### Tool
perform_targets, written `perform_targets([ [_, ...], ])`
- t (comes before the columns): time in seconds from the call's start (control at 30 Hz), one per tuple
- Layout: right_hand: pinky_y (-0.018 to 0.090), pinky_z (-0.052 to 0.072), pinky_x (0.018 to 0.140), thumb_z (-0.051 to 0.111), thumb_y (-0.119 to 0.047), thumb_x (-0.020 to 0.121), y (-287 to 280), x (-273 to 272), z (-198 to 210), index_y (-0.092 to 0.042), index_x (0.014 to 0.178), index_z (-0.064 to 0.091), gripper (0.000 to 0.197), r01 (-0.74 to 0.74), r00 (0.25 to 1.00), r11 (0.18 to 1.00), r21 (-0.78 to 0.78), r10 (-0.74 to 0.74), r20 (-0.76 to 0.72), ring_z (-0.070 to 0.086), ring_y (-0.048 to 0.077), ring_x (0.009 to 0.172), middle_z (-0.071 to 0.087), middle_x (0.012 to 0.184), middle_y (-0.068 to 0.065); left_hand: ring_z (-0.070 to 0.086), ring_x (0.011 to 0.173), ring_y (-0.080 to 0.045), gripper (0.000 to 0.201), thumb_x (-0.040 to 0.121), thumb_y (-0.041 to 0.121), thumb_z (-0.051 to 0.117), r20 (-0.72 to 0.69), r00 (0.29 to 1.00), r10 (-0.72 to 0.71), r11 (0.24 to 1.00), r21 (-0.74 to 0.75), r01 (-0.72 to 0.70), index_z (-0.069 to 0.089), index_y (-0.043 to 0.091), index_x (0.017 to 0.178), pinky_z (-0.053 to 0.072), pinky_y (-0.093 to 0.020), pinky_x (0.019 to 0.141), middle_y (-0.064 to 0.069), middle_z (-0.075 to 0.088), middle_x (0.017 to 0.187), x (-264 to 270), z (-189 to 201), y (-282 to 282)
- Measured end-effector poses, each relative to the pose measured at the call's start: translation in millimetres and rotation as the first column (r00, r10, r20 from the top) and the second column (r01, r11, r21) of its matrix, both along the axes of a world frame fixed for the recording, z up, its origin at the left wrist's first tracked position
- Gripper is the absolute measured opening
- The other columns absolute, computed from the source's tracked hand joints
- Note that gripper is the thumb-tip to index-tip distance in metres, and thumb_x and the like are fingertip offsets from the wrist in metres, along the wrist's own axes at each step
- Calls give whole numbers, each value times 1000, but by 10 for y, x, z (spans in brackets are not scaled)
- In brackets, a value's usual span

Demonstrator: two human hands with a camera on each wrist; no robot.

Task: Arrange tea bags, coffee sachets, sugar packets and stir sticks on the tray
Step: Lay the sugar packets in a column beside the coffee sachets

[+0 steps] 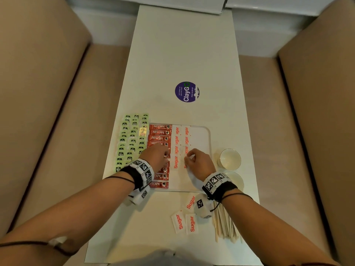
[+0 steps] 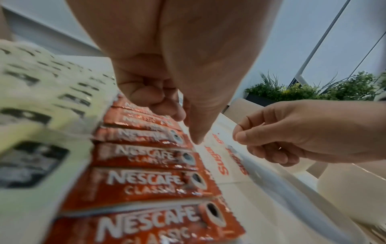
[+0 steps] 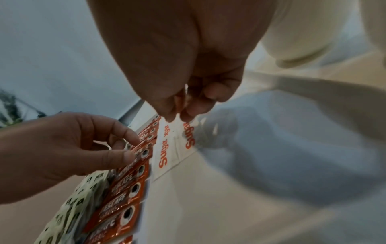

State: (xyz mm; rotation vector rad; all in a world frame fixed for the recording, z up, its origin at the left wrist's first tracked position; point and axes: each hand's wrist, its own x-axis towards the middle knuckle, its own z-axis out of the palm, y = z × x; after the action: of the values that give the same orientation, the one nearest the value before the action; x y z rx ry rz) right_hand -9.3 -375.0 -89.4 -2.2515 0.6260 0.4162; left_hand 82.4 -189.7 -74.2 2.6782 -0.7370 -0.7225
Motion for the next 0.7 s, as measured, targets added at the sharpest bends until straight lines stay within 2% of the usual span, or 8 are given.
perform_targets([
  [0.13,37,54,95,58,-33,98,164,114,34,-24,124,67,29,-138,990,990,31,137,26,68,19,103,73,115,0,63,98,-21,21,92,19,65,22,1000,13,997,81,-15,69,26,112,53,-33,85,0,60,118,135,46,181],
  [0.23,36,51,99,56,-32,99,284,210,36,-26,133,63,35,-178,984,984,30,178,-5,65,22,116,69,128,2,62,101,-23,23,93,15,62,31,999,5,993,114,-9,68,24,113,51,-33,85,0,60,118,171,45,237],
  [0.33,38,52,99,55,-32,98,369,284,32,-33,131,63,34,-212,977,974,74,213,-2,64,21,117,67,133,-2,62,105,-24,25,93,15,61,18,1000,-5,993,122,3,68,25,116,52,-36,89,0,60,120,174,29,242],
  [0.5,43,50,104,54,-33,99,430,324,19,-36,132,62,34,-235,972,967,94,235,8,53,22,134,55,148,-5,63,105,-26,28,94,15,60,12,1000,-24,992,128,22,69,27,118,53,-37,90,-1,60,122,175,8,223],
  [0.7,41,50,103,54,-31,100,424,331,-33,-32,131,64,33,-241,970,968,75,242,3,54,21,133,58,145,-5,63,104,-25,26,95,14,58,20,999,-31,992,120,29,70,24,116,53,-37,89,-2,61,118,183,6,219],
])
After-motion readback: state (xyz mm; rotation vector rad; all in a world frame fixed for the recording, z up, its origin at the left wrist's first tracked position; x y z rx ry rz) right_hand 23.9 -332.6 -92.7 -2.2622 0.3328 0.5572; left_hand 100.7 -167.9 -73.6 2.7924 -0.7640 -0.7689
